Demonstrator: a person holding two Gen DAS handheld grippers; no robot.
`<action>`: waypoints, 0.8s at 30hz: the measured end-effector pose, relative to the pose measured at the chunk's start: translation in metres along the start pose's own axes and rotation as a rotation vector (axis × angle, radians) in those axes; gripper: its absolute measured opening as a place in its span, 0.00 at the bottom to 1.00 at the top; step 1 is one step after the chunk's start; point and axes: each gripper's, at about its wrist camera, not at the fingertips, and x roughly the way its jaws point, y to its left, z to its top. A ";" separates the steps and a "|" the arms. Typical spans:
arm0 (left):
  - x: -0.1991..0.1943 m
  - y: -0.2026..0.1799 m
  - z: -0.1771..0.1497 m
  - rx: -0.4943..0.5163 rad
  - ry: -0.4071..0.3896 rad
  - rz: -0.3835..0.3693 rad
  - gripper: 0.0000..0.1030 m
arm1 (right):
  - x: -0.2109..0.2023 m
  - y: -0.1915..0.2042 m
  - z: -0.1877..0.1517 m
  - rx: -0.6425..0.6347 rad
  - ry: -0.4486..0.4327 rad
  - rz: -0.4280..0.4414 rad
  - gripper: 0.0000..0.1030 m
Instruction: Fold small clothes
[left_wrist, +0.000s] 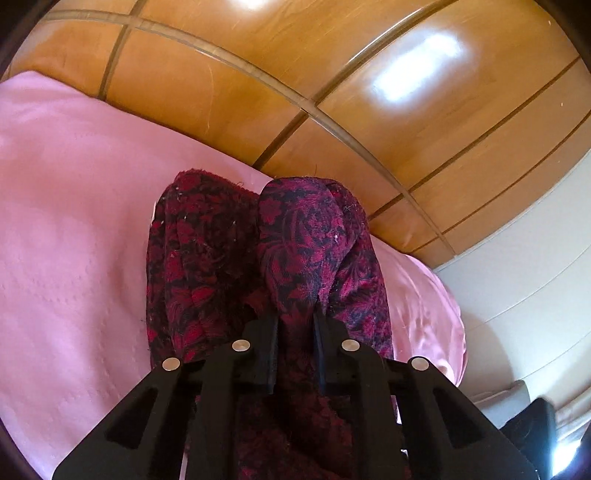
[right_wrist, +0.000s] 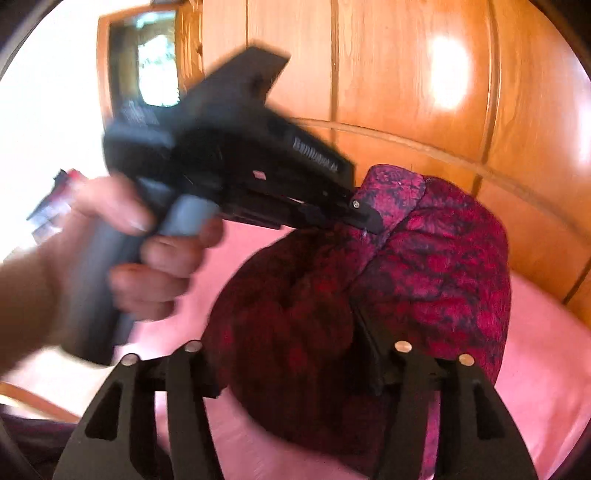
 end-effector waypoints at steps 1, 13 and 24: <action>-0.002 -0.002 0.000 0.011 -0.002 0.006 0.14 | -0.012 -0.004 -0.002 0.029 -0.010 0.044 0.58; -0.021 0.006 0.000 0.049 -0.024 0.082 0.13 | -0.032 -0.095 -0.033 0.221 0.010 0.069 0.57; -0.010 0.046 -0.027 0.000 -0.050 0.318 0.16 | 0.051 -0.058 -0.038 0.134 0.126 -0.043 0.60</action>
